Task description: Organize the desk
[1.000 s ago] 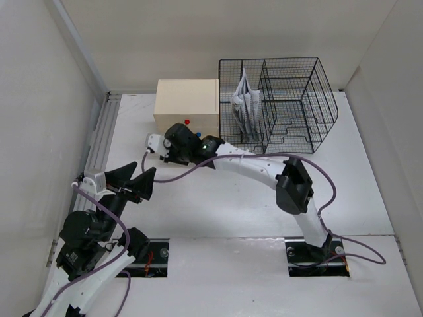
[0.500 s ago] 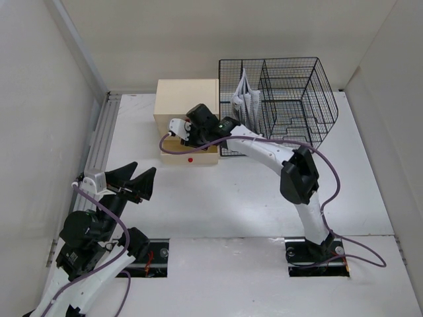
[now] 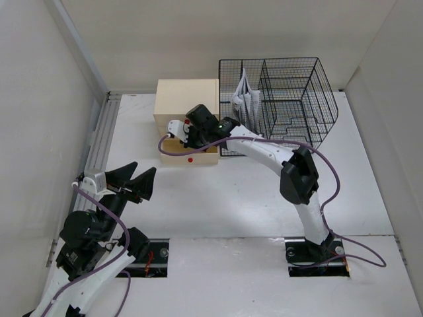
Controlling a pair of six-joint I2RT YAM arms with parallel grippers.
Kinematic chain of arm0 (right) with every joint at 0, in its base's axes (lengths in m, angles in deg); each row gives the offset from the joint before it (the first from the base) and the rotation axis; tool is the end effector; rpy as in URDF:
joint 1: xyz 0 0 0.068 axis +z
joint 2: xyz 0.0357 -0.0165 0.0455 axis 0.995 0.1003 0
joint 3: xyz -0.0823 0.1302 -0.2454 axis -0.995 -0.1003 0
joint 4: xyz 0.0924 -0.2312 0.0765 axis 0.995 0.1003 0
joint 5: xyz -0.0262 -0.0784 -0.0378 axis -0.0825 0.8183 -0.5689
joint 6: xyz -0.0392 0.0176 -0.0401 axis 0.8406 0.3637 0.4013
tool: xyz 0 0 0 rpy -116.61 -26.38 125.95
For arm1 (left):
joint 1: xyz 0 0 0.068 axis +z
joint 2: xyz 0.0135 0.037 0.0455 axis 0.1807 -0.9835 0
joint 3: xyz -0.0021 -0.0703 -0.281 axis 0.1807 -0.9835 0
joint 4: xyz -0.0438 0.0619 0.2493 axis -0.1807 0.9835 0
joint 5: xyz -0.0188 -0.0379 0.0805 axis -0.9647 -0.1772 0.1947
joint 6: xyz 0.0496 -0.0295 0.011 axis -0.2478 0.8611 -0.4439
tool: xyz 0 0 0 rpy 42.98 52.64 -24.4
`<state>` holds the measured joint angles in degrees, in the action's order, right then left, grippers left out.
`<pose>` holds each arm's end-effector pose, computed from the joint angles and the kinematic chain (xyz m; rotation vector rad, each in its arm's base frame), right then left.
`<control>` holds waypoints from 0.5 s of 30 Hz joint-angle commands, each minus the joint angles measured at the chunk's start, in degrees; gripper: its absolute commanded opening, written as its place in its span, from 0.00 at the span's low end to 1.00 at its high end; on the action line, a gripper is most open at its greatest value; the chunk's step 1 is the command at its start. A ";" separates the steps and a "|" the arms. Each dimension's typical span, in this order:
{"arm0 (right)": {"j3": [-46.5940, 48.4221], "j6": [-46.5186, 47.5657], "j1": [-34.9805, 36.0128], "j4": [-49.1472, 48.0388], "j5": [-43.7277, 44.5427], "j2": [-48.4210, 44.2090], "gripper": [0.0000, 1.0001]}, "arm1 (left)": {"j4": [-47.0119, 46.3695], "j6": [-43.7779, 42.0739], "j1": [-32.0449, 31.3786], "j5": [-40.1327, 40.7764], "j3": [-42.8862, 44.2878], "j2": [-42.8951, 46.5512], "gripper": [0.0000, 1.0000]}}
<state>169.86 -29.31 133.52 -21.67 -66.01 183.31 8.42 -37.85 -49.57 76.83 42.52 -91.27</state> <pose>0.3244 0.3825 0.2840 -1.6872 1.7040 0.2003 0.0165 -0.0003 0.3654 0.0744 1.2273 -0.6390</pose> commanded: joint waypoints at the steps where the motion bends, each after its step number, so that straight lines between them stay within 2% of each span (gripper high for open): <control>1: 2.21 -1.81 0.29 -0.49 -8.82 -2.13 0.00 | -2.23 -0.32 -0.04 -0.29 0.02 -0.39 0.65; 4: 2.21 -2.51 -0.23 2.40 -18.22 -1.52 0.00 | -2.23 -0.32 -0.04 -0.29 0.02 -0.39 0.65; 5: 2.21 -2.51 -0.23 3.36 -24.69 -0.91 0.00 | -2.23 -0.32 -0.04 -0.29 0.02 -0.39 0.65; 8: 5.63 -0.49 -0.23 8.99 -30.98 3.82 0.00 | -2.23 -0.32 -0.04 -0.29 0.02 -0.39 0.65; 12: 7.14 0.04 -0.23 10.76 -27.94 8.24 0.00 | -2.23 -0.32 -0.04 -0.29 0.02 -0.39 0.65; 15: 5.39 -4.87 -0.23 5.59 -21.88 8.24 0.00 | -2.23 -0.32 -0.04 -0.29 0.02 -0.39 0.65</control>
<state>175.32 -31.23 133.44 -14.56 -89.98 191.18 8.42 -37.85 -49.57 76.83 42.52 -91.27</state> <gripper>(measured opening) 0.009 0.645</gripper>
